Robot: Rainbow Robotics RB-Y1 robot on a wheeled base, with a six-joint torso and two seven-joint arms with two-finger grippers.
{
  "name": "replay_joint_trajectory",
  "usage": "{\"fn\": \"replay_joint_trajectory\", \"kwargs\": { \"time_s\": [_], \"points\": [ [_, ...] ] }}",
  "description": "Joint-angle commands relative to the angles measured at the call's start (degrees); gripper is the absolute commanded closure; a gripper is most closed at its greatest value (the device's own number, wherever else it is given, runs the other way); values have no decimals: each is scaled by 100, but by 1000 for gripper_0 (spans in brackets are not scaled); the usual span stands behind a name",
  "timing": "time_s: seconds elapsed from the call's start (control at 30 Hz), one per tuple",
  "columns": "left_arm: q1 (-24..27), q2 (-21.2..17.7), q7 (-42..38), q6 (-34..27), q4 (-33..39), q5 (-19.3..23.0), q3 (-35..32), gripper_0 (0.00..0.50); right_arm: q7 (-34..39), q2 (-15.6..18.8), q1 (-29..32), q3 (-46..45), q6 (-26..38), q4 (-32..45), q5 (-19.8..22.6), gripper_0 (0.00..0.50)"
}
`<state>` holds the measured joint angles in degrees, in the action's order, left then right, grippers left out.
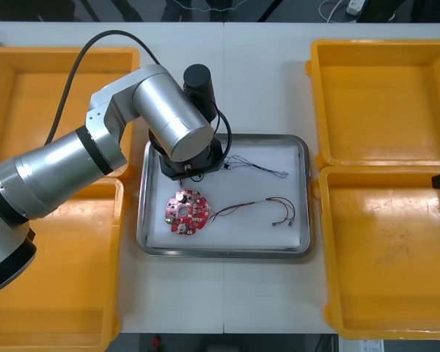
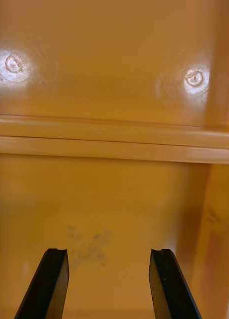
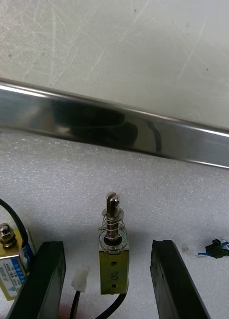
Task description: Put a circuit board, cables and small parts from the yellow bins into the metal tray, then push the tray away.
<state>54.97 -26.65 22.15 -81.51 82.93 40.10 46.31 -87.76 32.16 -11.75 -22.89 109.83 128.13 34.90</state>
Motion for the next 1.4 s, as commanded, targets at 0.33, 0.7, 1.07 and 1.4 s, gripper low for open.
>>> {"fn": "replay_joint_trajectory", "kwargs": {
  "time_s": [0.33, 0.7, 1.07, 1.4],
  "points": [
    [224, -7, 0, -734, 768, 86, -773, 0, 242, -61, 182, -75, 17, 204, -35, 35],
    [224, -455, 97, -2018, 1674, 130, -1678, 0, 286, 115, 182, 57, 17, 230, 0, 35],
    [40, -1220, 1090, -2849, 2447, 675, -2821, 0, 338, 238, 156, 286, 17, 335, 52, 35],
    [-848, -1888, 1530, -2849, 3282, 991, -3620, 0, 286, 563, -398, 839, 17, 335, 501, 35]
  ]
}}
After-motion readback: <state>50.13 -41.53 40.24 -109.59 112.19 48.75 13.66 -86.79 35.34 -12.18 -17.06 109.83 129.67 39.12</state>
